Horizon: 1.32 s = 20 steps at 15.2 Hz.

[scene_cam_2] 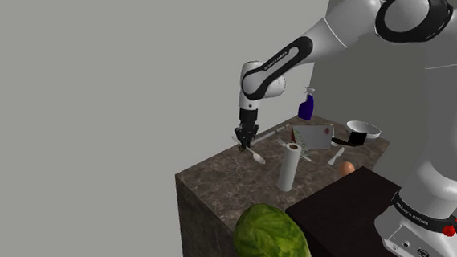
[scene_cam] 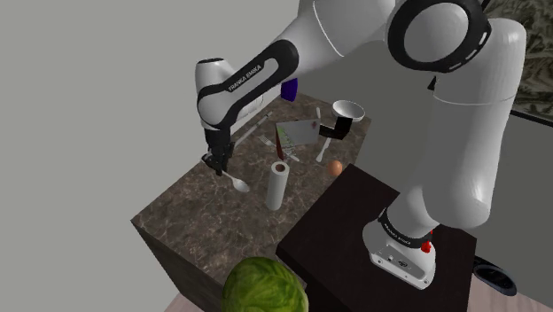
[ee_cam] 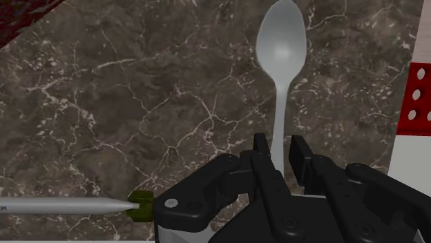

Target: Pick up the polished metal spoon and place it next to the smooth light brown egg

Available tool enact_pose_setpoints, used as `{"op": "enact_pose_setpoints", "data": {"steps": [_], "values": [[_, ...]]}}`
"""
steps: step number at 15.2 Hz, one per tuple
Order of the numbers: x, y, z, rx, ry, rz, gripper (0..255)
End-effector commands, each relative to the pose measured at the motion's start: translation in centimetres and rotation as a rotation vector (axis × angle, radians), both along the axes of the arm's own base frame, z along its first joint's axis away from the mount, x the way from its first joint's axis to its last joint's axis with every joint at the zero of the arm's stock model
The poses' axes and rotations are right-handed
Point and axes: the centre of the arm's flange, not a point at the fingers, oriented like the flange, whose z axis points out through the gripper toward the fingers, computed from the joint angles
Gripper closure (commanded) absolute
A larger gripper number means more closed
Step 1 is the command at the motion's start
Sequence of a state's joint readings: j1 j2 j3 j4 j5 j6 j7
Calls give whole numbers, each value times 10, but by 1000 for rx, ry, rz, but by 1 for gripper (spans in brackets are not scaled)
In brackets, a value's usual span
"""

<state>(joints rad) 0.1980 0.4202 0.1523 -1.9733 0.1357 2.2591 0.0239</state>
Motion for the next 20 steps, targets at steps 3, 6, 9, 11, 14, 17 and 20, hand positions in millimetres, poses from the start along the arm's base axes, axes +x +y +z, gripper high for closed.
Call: {"op": "enact_pose_setpoints", "data": {"steps": [3, 6, 9, 11, 14, 17, 20], "values": [[-26, -46, 0, 0, -1, 1, 255], [-45, -80, 0, 0, -1, 1, 255], [-65, -114, 0, 0, -1, 1, 255], [-79, -137, 0, 0, -1, 1, 255], [-99, -171, 1, 0, -1, 1, 255], [-119, -205, 1, 0, -1, 1, 255], [-139, -239, 1, 0, -1, 1, 255]]}}
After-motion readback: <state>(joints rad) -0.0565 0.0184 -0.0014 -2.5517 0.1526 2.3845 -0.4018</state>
